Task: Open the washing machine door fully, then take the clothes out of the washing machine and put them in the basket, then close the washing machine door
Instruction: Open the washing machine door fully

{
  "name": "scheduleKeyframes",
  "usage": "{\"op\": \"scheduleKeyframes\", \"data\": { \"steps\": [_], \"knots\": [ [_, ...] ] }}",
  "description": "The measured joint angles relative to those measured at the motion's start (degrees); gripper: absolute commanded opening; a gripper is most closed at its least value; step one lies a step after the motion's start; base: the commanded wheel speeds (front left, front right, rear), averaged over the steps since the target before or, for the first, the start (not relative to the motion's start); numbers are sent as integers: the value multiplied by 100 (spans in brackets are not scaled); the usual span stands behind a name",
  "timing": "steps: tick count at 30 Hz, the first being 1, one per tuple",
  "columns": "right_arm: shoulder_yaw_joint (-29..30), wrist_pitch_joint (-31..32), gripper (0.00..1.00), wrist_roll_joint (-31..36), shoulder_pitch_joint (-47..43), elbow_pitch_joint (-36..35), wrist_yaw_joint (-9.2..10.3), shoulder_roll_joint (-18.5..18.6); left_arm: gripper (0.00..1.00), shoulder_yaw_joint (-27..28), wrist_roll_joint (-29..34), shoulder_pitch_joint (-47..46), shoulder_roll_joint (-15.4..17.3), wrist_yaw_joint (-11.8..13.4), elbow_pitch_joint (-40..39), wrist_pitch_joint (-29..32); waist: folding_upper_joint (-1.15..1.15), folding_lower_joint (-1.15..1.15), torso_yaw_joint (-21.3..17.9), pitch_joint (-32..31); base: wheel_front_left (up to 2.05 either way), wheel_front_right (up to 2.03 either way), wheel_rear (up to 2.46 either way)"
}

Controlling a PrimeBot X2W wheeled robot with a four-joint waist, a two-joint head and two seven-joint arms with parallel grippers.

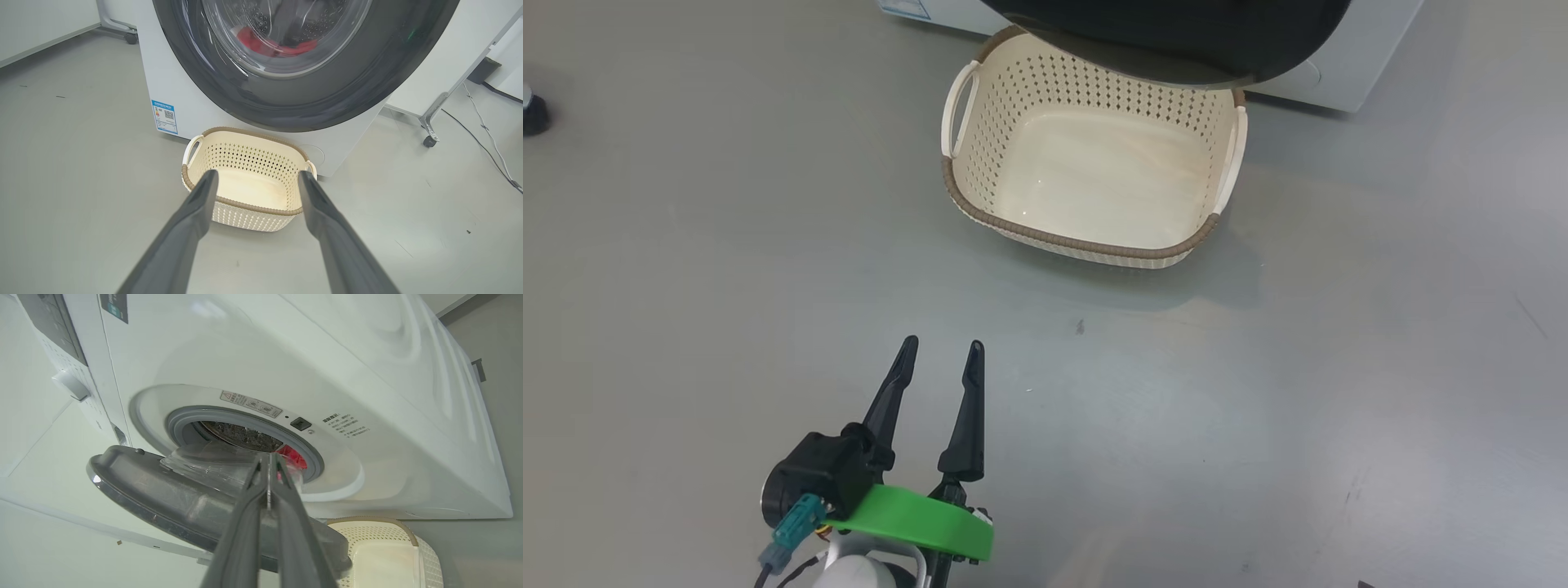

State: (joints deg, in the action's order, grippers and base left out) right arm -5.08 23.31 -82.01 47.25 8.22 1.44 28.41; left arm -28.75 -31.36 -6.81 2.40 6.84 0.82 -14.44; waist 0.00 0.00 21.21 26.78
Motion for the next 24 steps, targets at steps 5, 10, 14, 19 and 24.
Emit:
{"op": "scheduleKeyframes", "data": {
  "steps": [5, 10, 14, 19, 24],
  "knots": [
    [-31, 330, 0, -258, 326, 238, 366, -70, 100, -115, -58, -32, -3, 0, -26, 0, 0, 0, 150, 118, 0, 0, 0],
    [-54, 655, 0, -630, 507, 424, 489, -238, 100, -142, -126, -35, -2, 0, -60, 0, 0, 0, 280, 187, 0, 0, 0],
    [-52, 891, 0, -857, 604, 641, 537, -318, 100, -213, -143, -35, -3, 0, -60, 0, 0, 0, 409, 215, 0, 0, 0],
    [-125, 1106, 0, -981, 915, 787, 581, -449, 100, -170, -143, -28, -4, 0, -99, 0, 0, 0, 481, 262, 0, 0, 0],
    [-259, 1296, 0, -971, 1001, 981, 581, -365, 100, -197, -153, -28, -7, 0, -132, 0, 0, 0, 534, 307, 0, 0, 0]
  ]
}}
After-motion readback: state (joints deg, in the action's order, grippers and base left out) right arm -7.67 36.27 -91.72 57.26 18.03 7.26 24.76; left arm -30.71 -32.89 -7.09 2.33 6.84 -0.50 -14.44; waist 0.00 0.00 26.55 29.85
